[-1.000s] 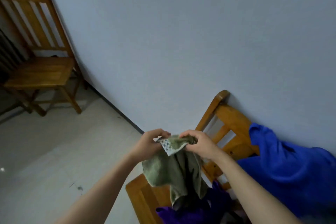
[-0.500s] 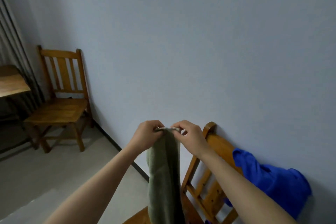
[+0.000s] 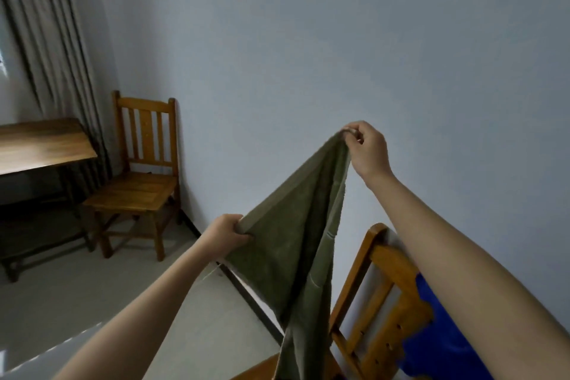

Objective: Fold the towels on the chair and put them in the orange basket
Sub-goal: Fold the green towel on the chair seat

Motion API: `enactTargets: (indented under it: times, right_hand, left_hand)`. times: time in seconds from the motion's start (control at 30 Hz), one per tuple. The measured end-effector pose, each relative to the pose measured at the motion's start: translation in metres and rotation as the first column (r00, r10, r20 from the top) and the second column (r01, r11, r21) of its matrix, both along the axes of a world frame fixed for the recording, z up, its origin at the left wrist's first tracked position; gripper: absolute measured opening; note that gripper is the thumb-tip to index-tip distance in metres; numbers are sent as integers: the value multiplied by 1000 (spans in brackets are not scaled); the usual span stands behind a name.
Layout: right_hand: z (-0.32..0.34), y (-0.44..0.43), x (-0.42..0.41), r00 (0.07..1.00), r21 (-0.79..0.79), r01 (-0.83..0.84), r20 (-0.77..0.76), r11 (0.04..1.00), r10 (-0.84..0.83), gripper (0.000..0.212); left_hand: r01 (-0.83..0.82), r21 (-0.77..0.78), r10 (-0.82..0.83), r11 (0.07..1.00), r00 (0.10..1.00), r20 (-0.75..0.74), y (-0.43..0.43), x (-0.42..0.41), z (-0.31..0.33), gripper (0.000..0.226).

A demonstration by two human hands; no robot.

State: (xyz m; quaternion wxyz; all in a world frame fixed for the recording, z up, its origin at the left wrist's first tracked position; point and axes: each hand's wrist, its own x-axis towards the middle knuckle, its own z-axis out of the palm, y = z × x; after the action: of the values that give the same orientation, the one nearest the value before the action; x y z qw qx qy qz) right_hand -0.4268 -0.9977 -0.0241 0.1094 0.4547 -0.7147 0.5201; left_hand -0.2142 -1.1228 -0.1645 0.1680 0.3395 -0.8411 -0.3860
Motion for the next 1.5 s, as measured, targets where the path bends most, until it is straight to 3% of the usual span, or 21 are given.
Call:
enactTargets:
  times: [0.17, 0.27, 0.4, 0.53, 0.87, 1.03, 1.2, 1.33, 1.43, 1.5]
  right_hand:
    - [23, 6, -22, 994, -87, 107, 0, 991, -107, 19]
    - [23, 13, -31, 990, -80, 134, 44, 988, -131, 21]
    - [17, 23, -37, 985, -95, 136, 121, 986, -124, 23]
    - [2, 35, -40, 978, -75, 118, 180, 990, -103, 12]
    - [-42, 79, -32, 963, -20, 112, 248, 994, -104, 6]
    - [-79, 114, -25, 936, 45, 106, 333, 993, -115, 30]
    - [-172, 155, -8, 908, 290, 104, 362, 951, -210, 31]
    - [-261, 189, 8, 863, 531, 29, 414, 847, -289, 31]
    - [-317, 213, 17, 817, 688, -55, 447, 724, -363, 18]
    - [-348, 222, 21, 798, 743, -82, 449, 665, -403, 24]
  left_hand:
    - [-113, 75, 126, 991, 972, -197, -16, 27, 15, 8]
    - [-138, 244, 233, 960, 878, -419, -20, 38, 33, 8]
    - [-10, 444, 309, 896, 734, -605, -20, 41, 56, 11]
    - [15, 487, 348, 874, 680, -646, -11, 40, 61, 15]
    - [-22, 531, 409, 847, 665, -625, 37, 51, 37, 14]
    - [-105, 589, 478, 801, 704, -525, 79, 58, 2, 12]
    - [-265, 698, 559, 665, 796, -231, 128, 64, -95, 12]
    - [-388, 748, 530, 539, 846, 58, 173, 71, -181, 14]
    - [-471, 745, 497, 473, 841, 216, 201, 75, -231, 16]
    - [-506, 747, 463, 431, 835, 299, 212, 74, -257, 19]
